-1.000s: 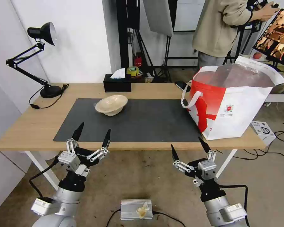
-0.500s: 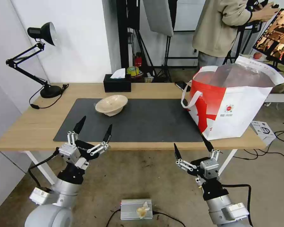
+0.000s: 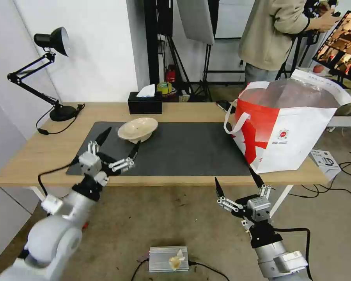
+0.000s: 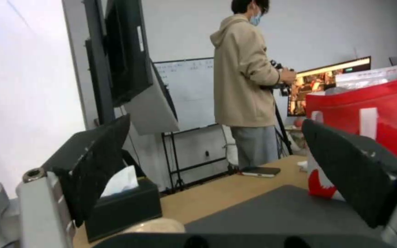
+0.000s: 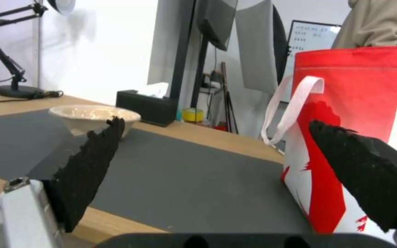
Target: Pick up the trash from the table and place it into the takeout bag.
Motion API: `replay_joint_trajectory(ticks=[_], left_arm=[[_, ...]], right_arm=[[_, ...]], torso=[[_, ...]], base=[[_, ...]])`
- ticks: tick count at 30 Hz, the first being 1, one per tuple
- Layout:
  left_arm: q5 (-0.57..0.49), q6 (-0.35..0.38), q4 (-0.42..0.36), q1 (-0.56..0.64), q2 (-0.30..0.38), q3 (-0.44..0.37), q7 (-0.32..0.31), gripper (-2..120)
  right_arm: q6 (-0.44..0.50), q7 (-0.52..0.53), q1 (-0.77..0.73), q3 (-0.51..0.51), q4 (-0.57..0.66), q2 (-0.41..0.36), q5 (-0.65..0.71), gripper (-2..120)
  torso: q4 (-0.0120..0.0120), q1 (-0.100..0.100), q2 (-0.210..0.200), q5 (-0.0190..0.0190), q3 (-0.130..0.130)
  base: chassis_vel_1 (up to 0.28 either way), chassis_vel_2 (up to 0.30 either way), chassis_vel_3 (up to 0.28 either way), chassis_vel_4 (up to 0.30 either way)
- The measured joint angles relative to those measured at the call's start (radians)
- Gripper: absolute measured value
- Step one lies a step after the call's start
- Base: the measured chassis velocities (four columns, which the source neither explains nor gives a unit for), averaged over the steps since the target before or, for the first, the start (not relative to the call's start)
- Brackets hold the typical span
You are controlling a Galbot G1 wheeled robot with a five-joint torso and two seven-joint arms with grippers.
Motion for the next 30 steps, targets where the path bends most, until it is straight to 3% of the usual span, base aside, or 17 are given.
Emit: replay_joint_trajectory(ticks=[7,13,23,30], left_arm=[[-0.054,0.000,0.089,-0.141,0.083,0.090,-0.018,100],[-0.063,-0.002,0.188,-0.281,0.130,0.221,-0.014,100],[-0.070,-0.009,0.359,-0.510,0.137,0.396,0.048,100],[-0.067,-0.008,0.428,-0.572,0.127,0.448,0.089,100]], right_arm=[[0.000,0.000,0.000,0.000,0.000,0.000,0.000,100],[-0.001,0.001,0.000,0.000,0.000,0.000,0.001,100],[-0.001,0.001,0.000,0.000,0.000,0.000,0.001,100],[-0.002,0.001,0.000,0.000,0.000,0.000,0.001,100]], torso=[[0.0000,0.000,0.000,0.0001,0.000],[0.0000,0.000,0.000,0.0000,0.000],[-0.0002,0.000,0.000,0.0003,0.000],[0.0000,0.000,0.000,0.0001,0.000]], base=[[0.000,0.000,0.000,0.000],[0.000,0.000,0.000,0.000],[0.000,0.000,0.000,0.000],[0.000,0.000,0.000,0.000]])
